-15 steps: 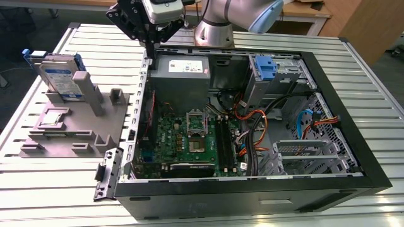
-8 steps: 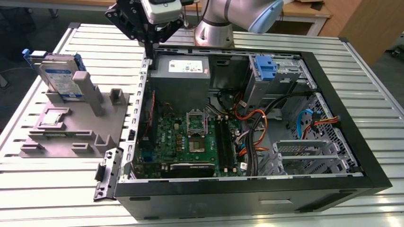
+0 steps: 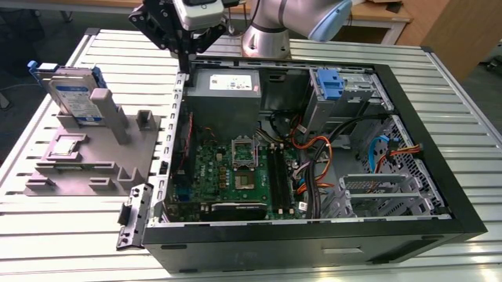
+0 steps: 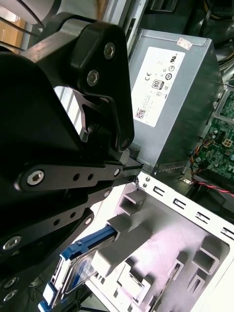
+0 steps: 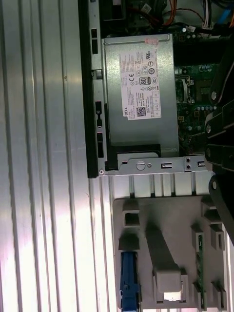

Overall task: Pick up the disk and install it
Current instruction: 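Reach for the disk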

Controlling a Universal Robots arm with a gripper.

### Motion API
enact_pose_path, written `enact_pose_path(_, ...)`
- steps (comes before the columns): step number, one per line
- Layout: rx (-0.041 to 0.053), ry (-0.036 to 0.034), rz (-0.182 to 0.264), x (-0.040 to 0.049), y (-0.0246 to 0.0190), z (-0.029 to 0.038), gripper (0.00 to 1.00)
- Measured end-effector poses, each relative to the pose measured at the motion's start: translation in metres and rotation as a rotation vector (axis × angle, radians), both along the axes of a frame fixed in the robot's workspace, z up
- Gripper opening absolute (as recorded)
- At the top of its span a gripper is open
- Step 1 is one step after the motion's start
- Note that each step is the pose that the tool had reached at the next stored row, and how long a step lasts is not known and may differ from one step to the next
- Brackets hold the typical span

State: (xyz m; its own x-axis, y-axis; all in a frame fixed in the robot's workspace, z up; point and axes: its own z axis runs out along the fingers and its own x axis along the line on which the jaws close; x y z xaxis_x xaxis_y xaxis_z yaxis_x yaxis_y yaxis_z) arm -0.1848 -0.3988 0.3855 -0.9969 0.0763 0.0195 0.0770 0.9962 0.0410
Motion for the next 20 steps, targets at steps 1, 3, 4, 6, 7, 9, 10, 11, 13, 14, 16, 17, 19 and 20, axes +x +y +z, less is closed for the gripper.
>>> enact_pose_path(1, 0.0000, 0.0003, 0.000, -0.0001, 0.0000, 0.0000, 0.10)
enact_pose_path(3, 0.0000, 0.0008, 0.000, -0.0006, 0.0000, -0.0002, 0.10)
enact_pose_path(4, 0.0001, 0.0009, 0.000, -0.0009, 0.0000, -0.0003, 0.10)
enact_pose_path(6, 0.0000, 0.0014, 0.000, -0.0012, 0.0000, -0.0003, 0.10)
enact_pose_path(7, 0.0000, 0.0016, 0.000, -0.0014, 0.0000, -0.0003, 0.10)
enact_pose_path(9, -0.0001, 0.0020, 0.000, -0.0016, 0.0000, -0.0004, 0.10)
enact_pose_path(10, -0.0001, 0.0023, 0.000, -0.0017, 0.0000, -0.0004, 0.10)
enact_pose_path(11, 0.0000, 0.0024, 0.000, -0.0019, 0.0000, -0.0005, 0.10)
enact_pose_path(13, 0.0000, 0.0029, 0.000, -0.0020, 0.0000, -0.0006, 0.10)
enact_pose_path(14, 0.0000, 0.0034, 0.000, -0.0020, 0.0000, -0.0006, 0.10)
enact_pose_path(16, 0.0000, 0.0043, 0.000, -0.0021, 0.0000, -0.0007, 0.10)
enact_pose_path(17, 0.0001, 0.0045, 0.000, -0.0023, -0.0001, -0.0008, 0.10)
enact_pose_path(19, 0.0000, 0.0056, 0.000, -0.0025, 0.0000, -0.0010, 0.10)
enact_pose_path(20, 0.0000, 0.0060, 0.000, -0.0027, 0.0000, -0.0010, 0.10)
